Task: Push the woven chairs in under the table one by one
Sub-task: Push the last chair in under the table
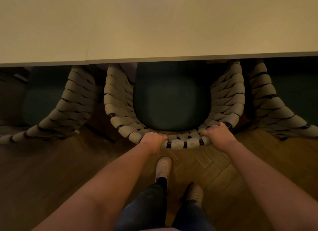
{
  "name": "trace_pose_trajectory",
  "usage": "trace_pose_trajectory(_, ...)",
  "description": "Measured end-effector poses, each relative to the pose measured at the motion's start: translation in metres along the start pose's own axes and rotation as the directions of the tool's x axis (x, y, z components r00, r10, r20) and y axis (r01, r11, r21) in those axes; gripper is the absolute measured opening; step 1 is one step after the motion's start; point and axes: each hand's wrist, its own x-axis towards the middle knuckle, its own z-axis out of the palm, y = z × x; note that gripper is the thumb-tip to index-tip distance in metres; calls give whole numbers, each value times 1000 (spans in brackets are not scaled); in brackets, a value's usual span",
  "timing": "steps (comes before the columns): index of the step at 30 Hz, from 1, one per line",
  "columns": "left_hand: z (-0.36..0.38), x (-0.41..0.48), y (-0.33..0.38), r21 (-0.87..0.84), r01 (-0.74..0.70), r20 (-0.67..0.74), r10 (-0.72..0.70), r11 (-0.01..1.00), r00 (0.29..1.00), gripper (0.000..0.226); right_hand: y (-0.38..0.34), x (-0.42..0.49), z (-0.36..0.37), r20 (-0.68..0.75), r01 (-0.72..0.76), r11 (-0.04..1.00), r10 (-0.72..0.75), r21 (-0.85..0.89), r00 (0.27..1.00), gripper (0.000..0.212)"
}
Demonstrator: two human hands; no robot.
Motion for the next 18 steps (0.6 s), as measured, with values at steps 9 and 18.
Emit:
trace_pose_trajectory(9, -14, 11, -5, -17, -41, -4, 41, 999, 999, 45, 12, 13, -17, 54, 29, 998, -26, -48, 998, 42)
trace_pose_trajectory(18, -10, 10, 6, -3, -48, -10, 48, 999, 999, 48, 15, 11, -10, 103, 3, 999, 2, -42, 995, 37)
